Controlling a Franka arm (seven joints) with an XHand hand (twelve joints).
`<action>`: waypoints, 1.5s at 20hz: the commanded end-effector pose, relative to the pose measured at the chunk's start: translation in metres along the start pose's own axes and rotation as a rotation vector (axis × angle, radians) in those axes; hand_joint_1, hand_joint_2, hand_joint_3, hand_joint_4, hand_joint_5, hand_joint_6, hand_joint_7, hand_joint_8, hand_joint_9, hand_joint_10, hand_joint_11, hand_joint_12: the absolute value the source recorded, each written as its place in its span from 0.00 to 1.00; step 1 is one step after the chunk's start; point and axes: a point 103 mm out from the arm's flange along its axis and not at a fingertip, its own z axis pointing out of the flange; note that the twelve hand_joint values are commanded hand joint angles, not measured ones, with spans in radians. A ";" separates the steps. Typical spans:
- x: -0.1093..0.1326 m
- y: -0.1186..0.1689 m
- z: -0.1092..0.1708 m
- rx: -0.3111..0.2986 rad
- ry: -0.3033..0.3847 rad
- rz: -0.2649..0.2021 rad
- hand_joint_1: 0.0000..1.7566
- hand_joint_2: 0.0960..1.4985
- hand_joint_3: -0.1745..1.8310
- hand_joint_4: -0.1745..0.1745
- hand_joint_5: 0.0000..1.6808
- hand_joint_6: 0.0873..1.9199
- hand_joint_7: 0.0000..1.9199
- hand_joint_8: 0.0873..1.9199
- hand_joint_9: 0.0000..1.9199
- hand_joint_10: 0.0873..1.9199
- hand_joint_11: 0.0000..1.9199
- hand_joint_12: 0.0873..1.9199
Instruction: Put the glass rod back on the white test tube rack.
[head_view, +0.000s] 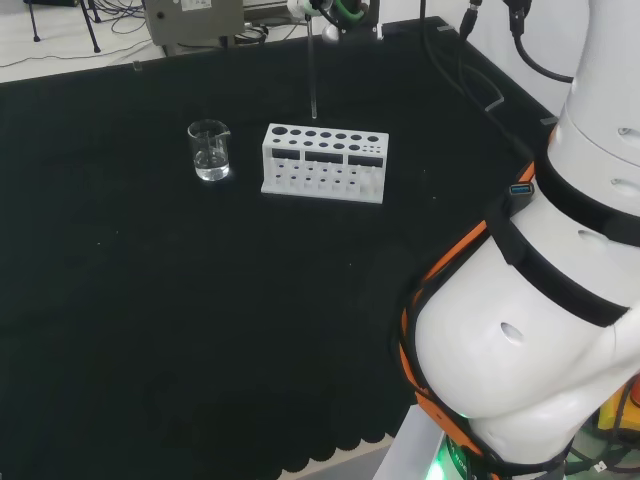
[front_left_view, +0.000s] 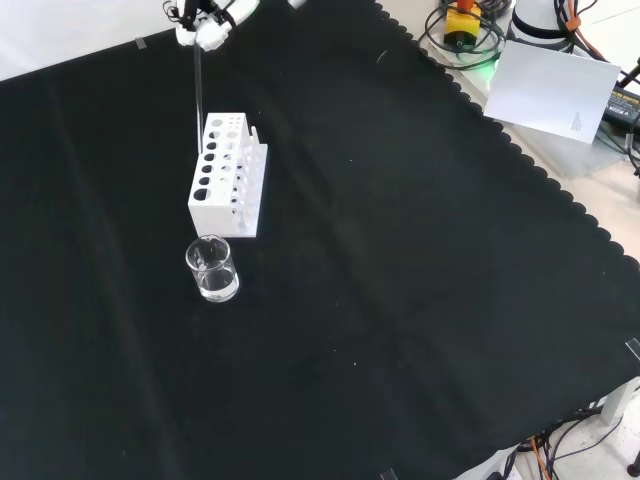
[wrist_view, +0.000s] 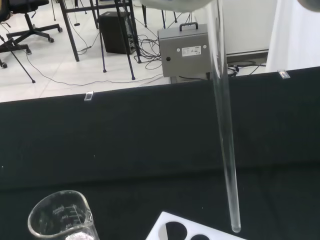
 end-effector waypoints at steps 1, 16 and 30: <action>0.009 -0.002 -0.003 -0.007 0.000 -0.020 0.75 0.70 0.00 0.00 0.84 0.00 0.65 0.44 0.95 0.15 0.95 0.06; 0.011 0.003 0.015 0.018 0.014 -0.018 0.75 0.70 0.00 0.00 0.84 0.00 0.65 0.44 0.95 0.15 0.95 0.06; 0.005 0.003 0.023 0.035 0.020 -0.004 0.75 0.70 0.00 0.00 0.84 0.00 0.65 0.44 0.95 0.15 0.95 0.06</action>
